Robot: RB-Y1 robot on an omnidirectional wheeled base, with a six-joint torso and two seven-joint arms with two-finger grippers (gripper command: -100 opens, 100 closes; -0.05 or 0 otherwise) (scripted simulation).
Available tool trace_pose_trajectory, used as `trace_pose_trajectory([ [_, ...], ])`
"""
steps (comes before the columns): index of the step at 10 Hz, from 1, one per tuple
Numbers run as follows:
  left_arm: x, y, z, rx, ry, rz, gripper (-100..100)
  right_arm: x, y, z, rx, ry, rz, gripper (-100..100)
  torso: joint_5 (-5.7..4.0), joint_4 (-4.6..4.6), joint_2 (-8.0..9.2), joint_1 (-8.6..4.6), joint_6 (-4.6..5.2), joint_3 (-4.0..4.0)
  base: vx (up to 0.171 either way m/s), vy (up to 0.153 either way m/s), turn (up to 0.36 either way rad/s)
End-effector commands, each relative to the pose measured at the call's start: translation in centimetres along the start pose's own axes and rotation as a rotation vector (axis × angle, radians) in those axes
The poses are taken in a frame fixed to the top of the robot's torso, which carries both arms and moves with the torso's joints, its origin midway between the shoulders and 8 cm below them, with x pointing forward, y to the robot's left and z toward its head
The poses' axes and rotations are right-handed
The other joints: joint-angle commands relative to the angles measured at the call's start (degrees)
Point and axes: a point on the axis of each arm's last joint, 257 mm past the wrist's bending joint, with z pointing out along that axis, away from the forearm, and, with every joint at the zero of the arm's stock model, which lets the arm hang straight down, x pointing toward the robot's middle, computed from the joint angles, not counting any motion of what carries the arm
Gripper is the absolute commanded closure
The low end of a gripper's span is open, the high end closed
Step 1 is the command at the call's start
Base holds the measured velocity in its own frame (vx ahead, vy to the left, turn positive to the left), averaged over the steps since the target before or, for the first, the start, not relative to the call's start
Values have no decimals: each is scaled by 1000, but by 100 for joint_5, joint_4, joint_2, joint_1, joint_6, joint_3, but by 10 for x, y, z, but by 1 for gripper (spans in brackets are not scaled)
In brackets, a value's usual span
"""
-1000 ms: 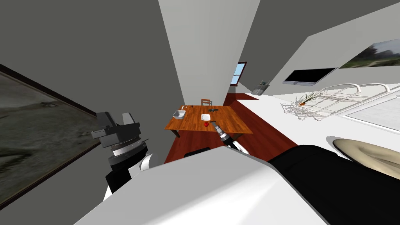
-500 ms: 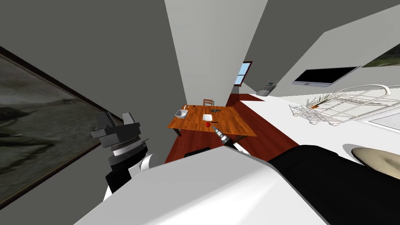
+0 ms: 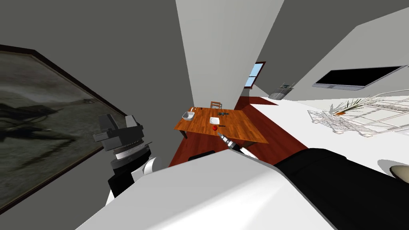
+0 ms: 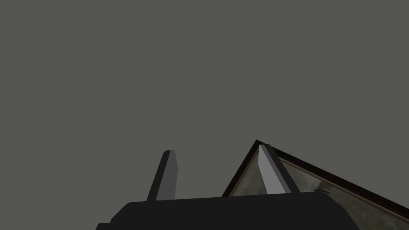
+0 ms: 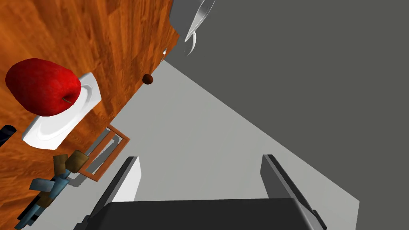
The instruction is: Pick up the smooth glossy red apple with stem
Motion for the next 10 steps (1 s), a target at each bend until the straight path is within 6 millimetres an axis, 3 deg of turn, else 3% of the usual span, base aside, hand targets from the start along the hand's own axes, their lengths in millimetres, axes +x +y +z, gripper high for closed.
trace_pose_trajectory([
  [1, 0, 0, 0, 0, 0, 0, 0, 7, -13, -5, 25, 13, 0, -100, 0, 0, 0, 0, 0, 0, 11, 3, -23],
  [4, 0, 0, 0, 0, 0, 0, 0, 22, -42, -19, 86, 74, -25, -100, 0, 0, -2, 2, 0, -1, 20, 13, 103],
  [7, 0, 0, 0, 0, 0, 0, 0, 41, -83, -45, 171, 189, -89, -100, 0, -1, -4, 2, 0, -3, 35, 24, 172],
  [9, 0, 0, 0, 0, 0, 0, 0, 45, -100, -57, 212, 199, -85, -100, 1, -2, -10, 7, -1, -6, 35, 21, 57],
  [10, 0, 0, 0, 0, 0, 0, 0, 50, -120, -73, 254, 256, -121, -100, 0, -1, -4, 3, 2, -2, 47, 38, 205],
])
